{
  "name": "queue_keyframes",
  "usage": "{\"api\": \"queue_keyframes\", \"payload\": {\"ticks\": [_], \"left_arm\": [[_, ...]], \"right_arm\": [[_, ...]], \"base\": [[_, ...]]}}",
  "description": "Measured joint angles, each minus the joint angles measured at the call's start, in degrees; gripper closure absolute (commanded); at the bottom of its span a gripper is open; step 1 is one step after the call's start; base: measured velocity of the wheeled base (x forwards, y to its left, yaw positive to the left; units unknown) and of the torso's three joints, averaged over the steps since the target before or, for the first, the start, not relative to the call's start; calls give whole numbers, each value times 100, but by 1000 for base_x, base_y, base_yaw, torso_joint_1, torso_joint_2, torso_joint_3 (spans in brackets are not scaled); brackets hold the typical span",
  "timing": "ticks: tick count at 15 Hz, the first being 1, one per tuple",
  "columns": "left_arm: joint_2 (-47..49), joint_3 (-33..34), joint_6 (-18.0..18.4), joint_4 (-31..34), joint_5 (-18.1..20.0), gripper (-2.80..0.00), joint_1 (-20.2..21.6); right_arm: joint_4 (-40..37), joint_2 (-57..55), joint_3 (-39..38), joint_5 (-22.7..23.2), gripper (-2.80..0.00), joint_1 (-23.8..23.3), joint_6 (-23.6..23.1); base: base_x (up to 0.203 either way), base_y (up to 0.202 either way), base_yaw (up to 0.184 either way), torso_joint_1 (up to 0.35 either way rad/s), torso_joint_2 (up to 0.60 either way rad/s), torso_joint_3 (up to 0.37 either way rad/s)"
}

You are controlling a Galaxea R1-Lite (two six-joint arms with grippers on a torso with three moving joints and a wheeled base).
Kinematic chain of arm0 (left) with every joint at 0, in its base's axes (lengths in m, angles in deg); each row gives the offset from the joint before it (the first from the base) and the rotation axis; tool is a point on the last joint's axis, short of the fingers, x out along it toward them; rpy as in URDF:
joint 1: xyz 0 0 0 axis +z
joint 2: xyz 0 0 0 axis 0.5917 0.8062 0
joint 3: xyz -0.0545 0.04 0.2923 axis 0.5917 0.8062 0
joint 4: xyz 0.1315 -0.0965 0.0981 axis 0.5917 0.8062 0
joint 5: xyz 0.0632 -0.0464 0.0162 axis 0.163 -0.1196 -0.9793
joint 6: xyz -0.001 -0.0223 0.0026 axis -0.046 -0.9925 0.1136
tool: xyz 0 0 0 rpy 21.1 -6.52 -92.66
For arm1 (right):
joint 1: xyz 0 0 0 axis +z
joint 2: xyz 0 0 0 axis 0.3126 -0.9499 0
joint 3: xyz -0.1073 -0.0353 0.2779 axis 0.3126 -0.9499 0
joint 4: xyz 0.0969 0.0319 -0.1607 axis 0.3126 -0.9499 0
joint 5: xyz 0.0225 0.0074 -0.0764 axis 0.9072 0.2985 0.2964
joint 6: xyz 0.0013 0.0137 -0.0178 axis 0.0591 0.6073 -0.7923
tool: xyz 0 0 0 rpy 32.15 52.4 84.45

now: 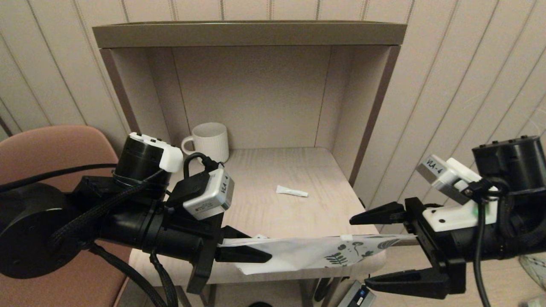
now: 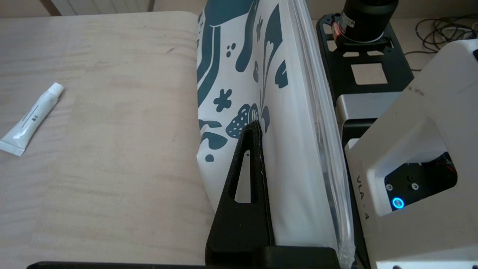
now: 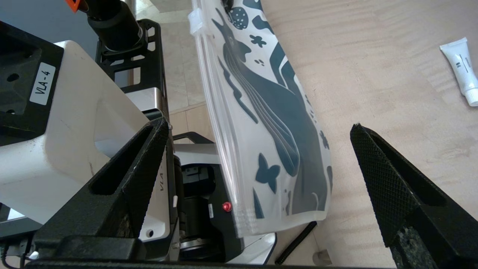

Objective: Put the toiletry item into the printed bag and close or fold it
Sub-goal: Hand it to the other hand

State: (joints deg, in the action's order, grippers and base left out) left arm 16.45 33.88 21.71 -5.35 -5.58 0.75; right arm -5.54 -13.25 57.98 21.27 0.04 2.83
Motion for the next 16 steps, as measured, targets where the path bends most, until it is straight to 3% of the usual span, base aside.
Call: {"api": "queue_keyframes", "payload": {"ticks": [16], "left_arm": [[16, -6, -24, -33, -6, 0, -2]], "right_arm": [[8, -2, 11, -128, -280, 22, 0]], "base": [[0, 0, 0, 0, 0, 0]]}}
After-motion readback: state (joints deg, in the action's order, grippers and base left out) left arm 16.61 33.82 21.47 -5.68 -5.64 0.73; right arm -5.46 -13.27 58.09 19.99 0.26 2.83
